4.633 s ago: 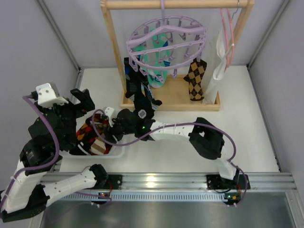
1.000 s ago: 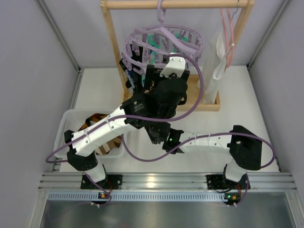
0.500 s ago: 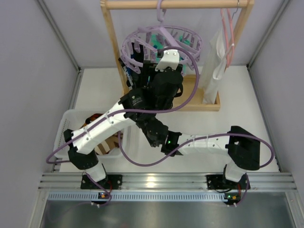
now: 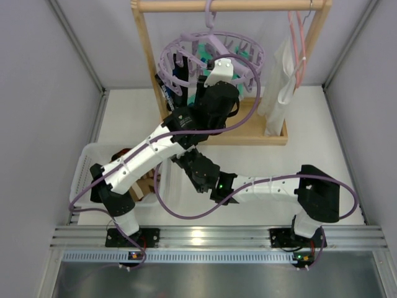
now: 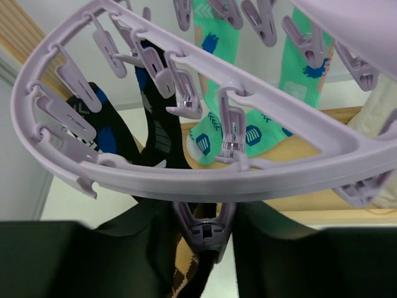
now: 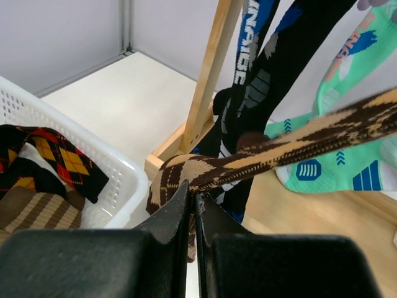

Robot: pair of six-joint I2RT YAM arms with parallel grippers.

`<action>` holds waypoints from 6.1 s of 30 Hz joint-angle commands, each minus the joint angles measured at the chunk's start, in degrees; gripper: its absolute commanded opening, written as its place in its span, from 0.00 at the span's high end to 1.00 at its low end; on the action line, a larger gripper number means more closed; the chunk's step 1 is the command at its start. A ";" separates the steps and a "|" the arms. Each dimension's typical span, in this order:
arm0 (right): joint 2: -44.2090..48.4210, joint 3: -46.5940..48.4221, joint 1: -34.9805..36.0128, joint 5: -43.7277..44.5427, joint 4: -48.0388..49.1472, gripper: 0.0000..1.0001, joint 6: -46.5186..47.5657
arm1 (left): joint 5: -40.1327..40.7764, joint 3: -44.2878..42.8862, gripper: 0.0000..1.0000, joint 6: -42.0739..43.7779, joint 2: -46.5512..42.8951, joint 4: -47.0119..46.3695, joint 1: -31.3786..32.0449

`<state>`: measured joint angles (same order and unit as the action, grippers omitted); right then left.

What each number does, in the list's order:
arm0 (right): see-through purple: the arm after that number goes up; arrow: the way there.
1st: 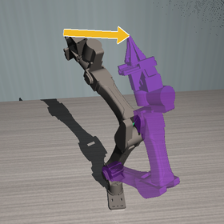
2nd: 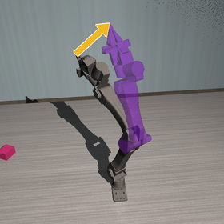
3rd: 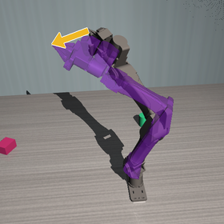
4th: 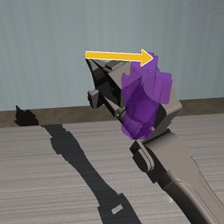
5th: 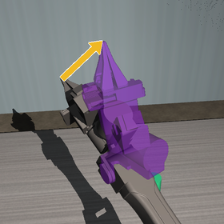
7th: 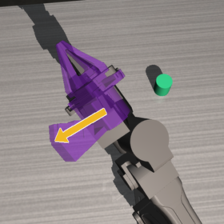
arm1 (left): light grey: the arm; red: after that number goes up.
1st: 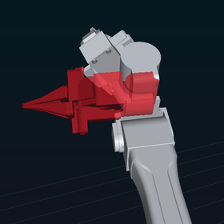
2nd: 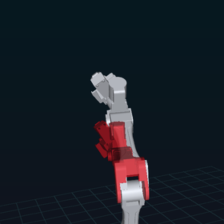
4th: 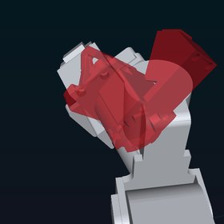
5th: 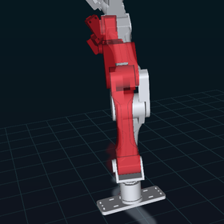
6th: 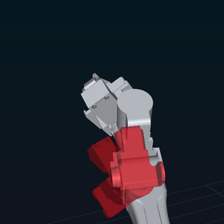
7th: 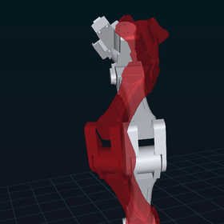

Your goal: Remove the socks clipped to the hanger

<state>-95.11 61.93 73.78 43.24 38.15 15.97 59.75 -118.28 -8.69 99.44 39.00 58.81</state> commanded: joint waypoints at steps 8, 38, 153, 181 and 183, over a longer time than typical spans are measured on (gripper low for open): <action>2.91 -7.69 1.63 0.79 6.84 1.00 -2.77 | -2.17 -3.45 0.90 1.39 1.19 -1.56 -1.85; 15.42 2.79 -11.90 -64.66 -25.57 1.00 -10.52 | 14.07 37.59 0.01 -4.85 -50.29 -1.12 -0.01; 36.31 -38.03 -24.56 -54.84 12.73 1.00 -34.51 | -18.96 19.84 0.08 -15.49 -17.17 -15.61 -0.71; 35.52 -36.00 -22.71 -57.13 12.47 1.00 -34.95 | -33.38 20.90 0.41 -14.96 -12.87 -20.81 -9.59; 35.43 -35.57 -22.28 -56.87 11.43 1.00 -34.51 | -32.77 20.55 0.48 -14.60 -12.52 -20.72 -9.59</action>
<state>-59.51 23.68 50.06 -13.13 47.88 -19.18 26.39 -96.14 -24.14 86.52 21.58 49.43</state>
